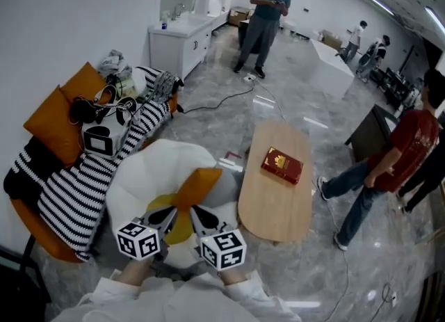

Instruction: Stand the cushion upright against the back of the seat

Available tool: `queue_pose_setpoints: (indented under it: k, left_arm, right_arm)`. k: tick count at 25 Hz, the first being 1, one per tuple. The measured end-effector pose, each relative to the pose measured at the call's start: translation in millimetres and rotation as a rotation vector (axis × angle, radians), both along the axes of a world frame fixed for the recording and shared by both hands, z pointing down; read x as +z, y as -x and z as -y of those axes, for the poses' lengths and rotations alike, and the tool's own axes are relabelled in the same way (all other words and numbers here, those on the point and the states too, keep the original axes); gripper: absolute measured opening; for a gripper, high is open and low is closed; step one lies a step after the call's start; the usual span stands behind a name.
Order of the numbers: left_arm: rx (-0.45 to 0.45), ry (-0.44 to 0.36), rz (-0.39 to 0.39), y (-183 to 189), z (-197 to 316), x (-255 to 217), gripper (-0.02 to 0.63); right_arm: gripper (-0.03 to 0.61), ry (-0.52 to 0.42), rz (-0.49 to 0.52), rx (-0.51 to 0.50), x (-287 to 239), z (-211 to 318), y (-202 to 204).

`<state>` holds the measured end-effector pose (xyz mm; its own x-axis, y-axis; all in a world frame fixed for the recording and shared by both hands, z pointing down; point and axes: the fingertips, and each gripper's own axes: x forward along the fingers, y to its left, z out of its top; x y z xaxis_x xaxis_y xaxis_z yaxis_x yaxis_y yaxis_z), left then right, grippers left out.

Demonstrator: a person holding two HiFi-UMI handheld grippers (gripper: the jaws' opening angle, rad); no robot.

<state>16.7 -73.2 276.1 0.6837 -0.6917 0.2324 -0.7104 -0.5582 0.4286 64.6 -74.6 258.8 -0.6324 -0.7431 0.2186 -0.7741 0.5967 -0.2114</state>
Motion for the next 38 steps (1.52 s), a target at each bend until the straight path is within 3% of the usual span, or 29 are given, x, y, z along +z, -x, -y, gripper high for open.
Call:
queue_pose_setpoints:
  k: [7, 15, 27, 38]
  left_arm:
    - [0.024, -0.035, 0.119, -9.9, -11.0, 8.3, 0.008]
    - [0.035, -0.018, 0.094, -15.1, -24.2, 14.0, 0.007]
    - [0.064, -0.017, 0.141, -17.2, -34.7, 22.0, 0.007]
    - [0.061, -0.021, 0.127, -12.6, -33.8, 20.2, 0.008]
  right_arm:
    - [0.012, 0.003, -0.037, 0.005, 8.3, -10.4, -8.5]
    - [0.012, 0.023, -0.077, -0.020, 18.9, -26.4, -5.5]
    - [0.012, 0.037, -0.068, 0.005, 21.1, -31.0, -6.7]
    - [0.012, 0.029, -0.083, 0.019, 21.3, -33.5, -6.8]
